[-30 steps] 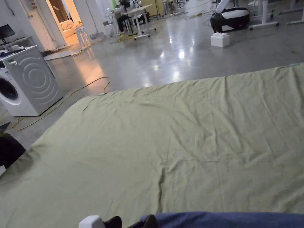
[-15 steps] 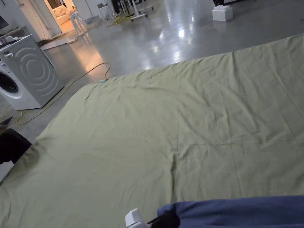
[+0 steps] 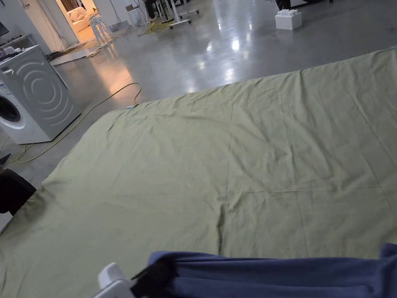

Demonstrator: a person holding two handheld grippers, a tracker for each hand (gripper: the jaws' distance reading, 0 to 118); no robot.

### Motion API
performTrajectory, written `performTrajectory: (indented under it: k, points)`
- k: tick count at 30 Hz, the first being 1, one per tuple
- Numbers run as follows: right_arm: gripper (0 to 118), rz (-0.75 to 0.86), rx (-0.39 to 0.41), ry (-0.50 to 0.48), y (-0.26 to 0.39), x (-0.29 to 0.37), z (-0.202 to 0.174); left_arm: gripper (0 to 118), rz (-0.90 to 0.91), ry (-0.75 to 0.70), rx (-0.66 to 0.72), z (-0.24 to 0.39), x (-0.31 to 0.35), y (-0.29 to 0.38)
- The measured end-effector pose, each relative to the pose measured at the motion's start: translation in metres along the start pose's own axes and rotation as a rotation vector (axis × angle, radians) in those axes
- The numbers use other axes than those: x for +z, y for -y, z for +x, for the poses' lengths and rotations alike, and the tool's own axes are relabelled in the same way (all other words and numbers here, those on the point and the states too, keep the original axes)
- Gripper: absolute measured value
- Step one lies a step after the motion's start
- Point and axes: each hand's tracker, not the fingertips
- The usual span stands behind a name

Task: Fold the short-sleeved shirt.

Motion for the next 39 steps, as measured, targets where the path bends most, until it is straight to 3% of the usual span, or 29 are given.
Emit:
performTrajectory:
  k: [2,4,7,11,14,18,20,21,22,23,25,27,29,30,31,32,39]
  points:
    - [0,-0.017,-0.046,-0.013,0.006,-0.003,0.007,9,0.014,-0.113,-0.136,0.004,0.023,-0.021]
    - [0,-0.017,-0.064,-0.005,0.013,-0.004,0.012,9,0.04,-0.111,-0.233,0.02,0.04,-0.031]
    - [0,-0.035,-0.086,0.004,0.014,-0.007,0.018,9,0.101,0.061,-0.232,0.066,0.048,-0.019]
    - [0,0.009,-0.094,0.023,0.007,0.008,0.02,9,-0.048,0.112,-0.277,0.144,0.006,0.039]
    - [0,0.006,-0.051,0.045,0.002,0.021,0.023,9,-0.205,0.201,-0.287,0.179,-0.048,0.089]
    - [0,-0.002,-0.016,0.061,0.001,0.042,0.031,10,-0.377,0.058,-0.479,0.208,-0.101,0.15]
    - [0,-0.014,-0.004,0.08,0.003,0.047,0.035,31,-0.407,0.004,-0.552,0.216,-0.11,0.168]
    - [0,-0.022,0.002,0.086,0.005,0.047,0.036,46,-0.418,0.051,-0.558,0.219,-0.109,0.169]
    - [0,-0.031,0.004,0.095,0.007,0.047,0.037,69,-0.425,0.109,-0.528,0.221,-0.106,0.166]
    - [0,-0.041,0.001,0.102,0.008,0.045,0.038,81,-0.424,0.172,-0.484,0.223,-0.101,0.161]
    - [0,-0.047,-0.007,0.1,0.011,0.043,0.039,92,-0.335,0.272,-0.442,0.215,-0.081,0.139]
    - [0,-0.048,-0.024,0.086,0.012,0.041,0.038,89,-0.199,0.193,-0.36,0.203,-0.062,0.121]
    - [0,-0.054,-0.037,0.071,0.012,0.036,0.035,72,-0.216,0.161,-0.179,0.181,-0.051,0.113]
    - [0,-0.059,-0.043,0.061,0.013,0.035,0.033,57,-0.226,0.174,-0.128,0.172,-0.053,0.112]
    - [0,-0.063,-0.049,0.049,0.013,0.033,0.031,24,-0.224,0.187,-0.084,0.163,-0.056,0.115]
    - [0,-0.069,-0.052,0.035,0.014,0.032,0.028,7,-0.24,0.168,-0.069,0.157,-0.062,0.122]
    - [0,-0.092,-0.019,0.015,0.023,0.041,0.017,6,-0.448,0.11,-0.043,0.159,-0.125,0.187]
